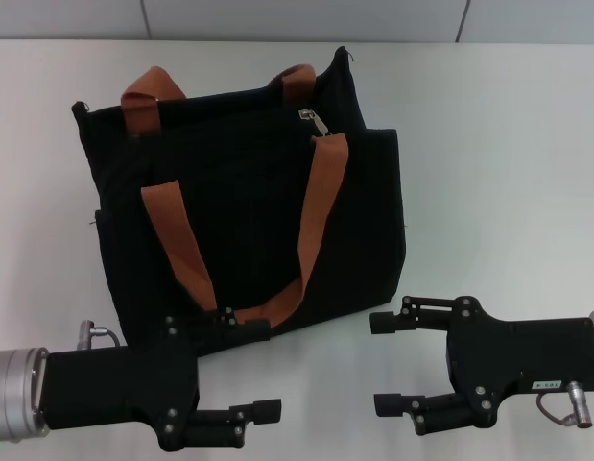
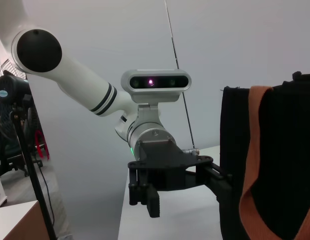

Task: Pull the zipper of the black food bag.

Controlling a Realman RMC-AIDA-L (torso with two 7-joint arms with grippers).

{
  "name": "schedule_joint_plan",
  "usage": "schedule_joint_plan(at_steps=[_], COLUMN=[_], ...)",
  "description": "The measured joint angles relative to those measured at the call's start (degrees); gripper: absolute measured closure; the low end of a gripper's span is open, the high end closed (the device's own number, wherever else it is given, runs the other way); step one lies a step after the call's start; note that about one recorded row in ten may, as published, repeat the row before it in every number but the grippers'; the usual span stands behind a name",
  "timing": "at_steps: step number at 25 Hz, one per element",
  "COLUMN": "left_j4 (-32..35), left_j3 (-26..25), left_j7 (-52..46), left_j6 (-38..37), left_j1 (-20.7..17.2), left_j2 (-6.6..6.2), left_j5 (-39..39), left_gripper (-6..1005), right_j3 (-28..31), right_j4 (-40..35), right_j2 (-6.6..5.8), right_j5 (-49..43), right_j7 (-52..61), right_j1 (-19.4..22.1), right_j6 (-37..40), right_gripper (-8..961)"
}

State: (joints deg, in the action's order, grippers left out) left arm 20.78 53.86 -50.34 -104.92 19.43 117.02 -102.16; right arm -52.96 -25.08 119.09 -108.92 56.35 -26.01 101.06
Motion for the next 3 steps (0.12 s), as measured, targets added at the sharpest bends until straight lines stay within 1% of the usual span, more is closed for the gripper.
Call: schedule_joint_plan(at_steps=[3], left_j4=[-0.01], left_j3=[0.01], left_j7=[0.01], left_j6=[-0.08], left_j1=[-0.05], left_j2=[-0.02], left_j5=[0.00], left_gripper=[215], right_j3=[0.09], right_j4=[0.03], right_j2=[0.00], right_j5=[-0.03], right_j7=[-0.17], right_j1=[0.09], right_j6=[0.08], right_gripper=[147])
